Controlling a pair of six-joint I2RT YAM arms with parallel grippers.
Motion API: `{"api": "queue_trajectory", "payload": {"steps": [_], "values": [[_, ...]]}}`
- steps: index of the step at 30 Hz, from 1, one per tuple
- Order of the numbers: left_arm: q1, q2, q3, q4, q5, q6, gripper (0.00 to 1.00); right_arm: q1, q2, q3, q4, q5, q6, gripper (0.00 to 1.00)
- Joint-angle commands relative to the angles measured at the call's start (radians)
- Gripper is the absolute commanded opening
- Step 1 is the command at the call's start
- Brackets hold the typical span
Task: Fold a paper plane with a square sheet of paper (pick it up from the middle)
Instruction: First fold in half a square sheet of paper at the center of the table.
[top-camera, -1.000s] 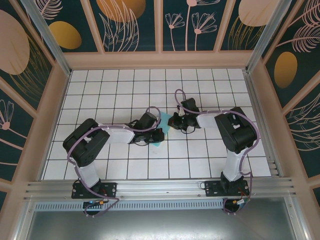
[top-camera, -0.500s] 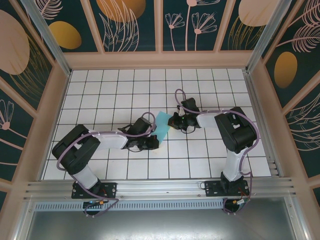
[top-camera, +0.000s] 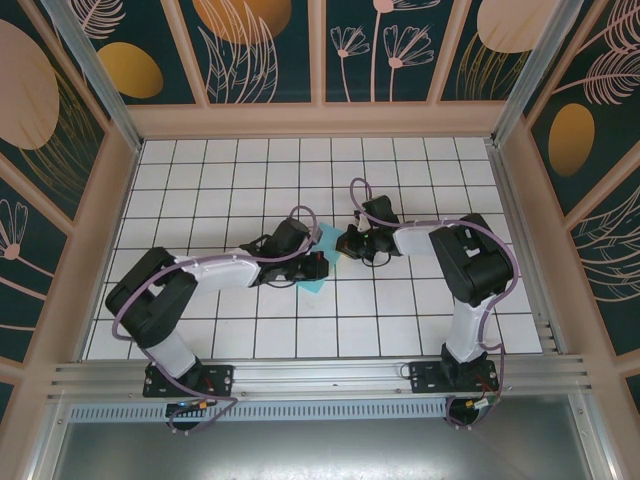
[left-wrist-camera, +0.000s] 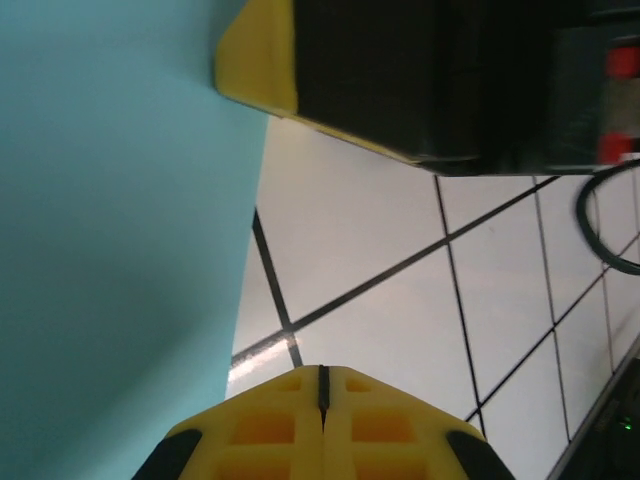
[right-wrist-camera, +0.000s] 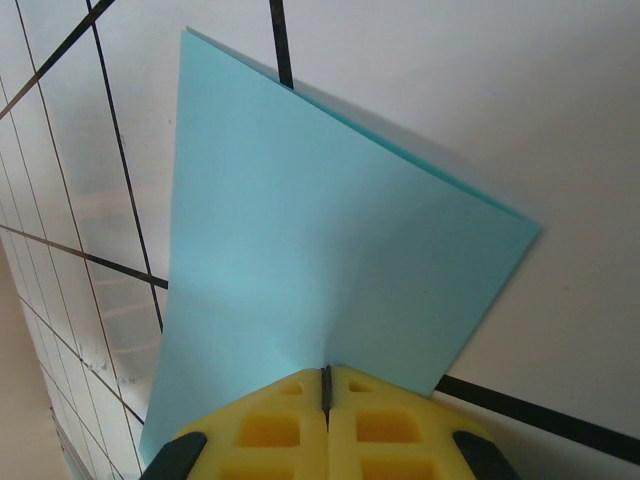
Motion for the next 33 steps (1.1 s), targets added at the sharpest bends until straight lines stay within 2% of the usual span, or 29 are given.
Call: {"api": "queue_trajectory", "payload": {"steps": [1,8,19,23,28,33], "values": [[-0.003,0.067,0.018,0.011,0.015,-0.017,0.00,-0.004,0.077,-0.029,-0.101,0.088,0.002,0.00],[-0.003,0.093,-0.043,0.023,0.086,-0.013,0.00,-0.003,0.081,-0.035,-0.099,0.089,0.003,0.00],[-0.003,0.028,-0.201,-0.019,0.072,0.019,0.00,-0.003,0.075,-0.042,-0.098,0.096,0.015,0.00],[-0.003,-0.041,-0.185,-0.043,0.055,0.038,0.00,-0.003,0.065,-0.038,-0.101,0.093,0.012,0.00],[-0.002,-0.101,-0.135,0.028,0.033,0.002,0.00,0.000,0.053,-0.030,-0.093,0.081,0.008,0.00],[-0.003,-0.078,-0.098,0.058,-0.034,-0.051,0.00,0.002,0.032,-0.024,-0.059,0.049,0.002,0.00]]}}
